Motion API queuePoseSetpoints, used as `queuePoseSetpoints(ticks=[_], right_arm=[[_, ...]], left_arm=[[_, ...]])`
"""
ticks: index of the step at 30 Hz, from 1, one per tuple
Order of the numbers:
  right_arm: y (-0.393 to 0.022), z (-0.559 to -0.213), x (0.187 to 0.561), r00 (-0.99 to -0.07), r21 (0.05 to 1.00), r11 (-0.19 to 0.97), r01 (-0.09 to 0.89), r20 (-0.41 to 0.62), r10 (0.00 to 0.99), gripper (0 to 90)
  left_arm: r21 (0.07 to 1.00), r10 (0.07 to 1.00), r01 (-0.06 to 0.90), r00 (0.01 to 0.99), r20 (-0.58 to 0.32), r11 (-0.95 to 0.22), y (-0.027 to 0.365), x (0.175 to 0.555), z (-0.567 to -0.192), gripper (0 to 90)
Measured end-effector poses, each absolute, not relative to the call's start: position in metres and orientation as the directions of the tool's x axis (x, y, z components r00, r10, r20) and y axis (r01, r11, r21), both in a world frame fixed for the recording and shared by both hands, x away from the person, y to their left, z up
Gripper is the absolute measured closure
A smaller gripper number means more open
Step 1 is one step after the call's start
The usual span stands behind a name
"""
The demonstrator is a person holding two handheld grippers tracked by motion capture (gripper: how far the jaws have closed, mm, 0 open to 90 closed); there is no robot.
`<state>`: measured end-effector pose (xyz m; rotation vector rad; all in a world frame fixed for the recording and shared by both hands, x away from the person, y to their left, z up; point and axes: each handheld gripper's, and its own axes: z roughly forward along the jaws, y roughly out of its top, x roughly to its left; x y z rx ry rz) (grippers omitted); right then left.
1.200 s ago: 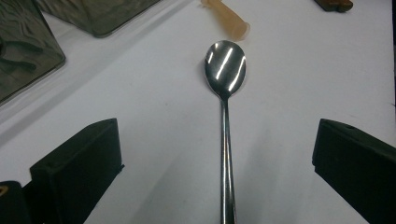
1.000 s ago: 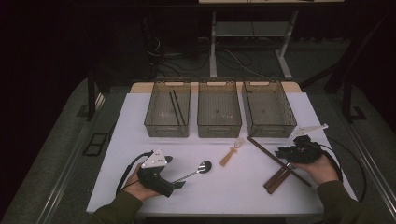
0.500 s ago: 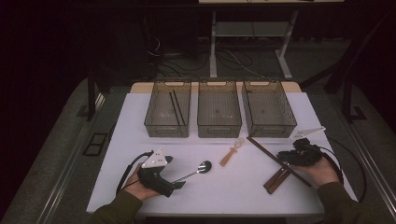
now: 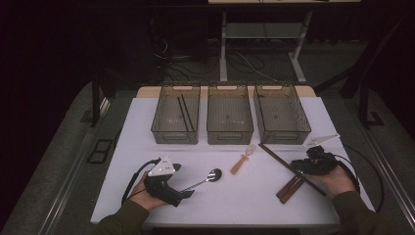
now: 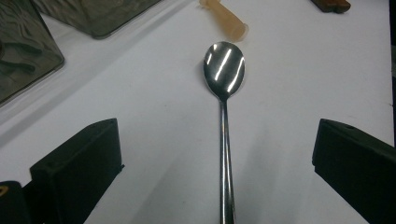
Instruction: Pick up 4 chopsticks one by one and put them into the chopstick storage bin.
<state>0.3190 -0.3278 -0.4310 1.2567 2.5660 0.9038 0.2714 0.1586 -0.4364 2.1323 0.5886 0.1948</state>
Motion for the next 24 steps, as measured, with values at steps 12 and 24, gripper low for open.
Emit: queuePoseSetpoints(ticks=[12, 24], right_arm=[[-0.3304, -0.4362, 0.3206, -0.638, 0.562, 0.48, 0.673, 0.113, 0.762, 80.5], [-0.3296, -0.439, 0.321, -0.657, 0.558, 0.51, 0.655, 0.086, 0.749, 83.2]], left_arm=[[0.803, 0.48, 0.339, 0.874, -0.077, -0.49, 0.1585, 0.2713, -0.4365, 0.3], [0.803, 0.48, 0.339, 0.874, -0.076, -0.49, 0.1585, 0.2712, -0.4364, 0.3]])
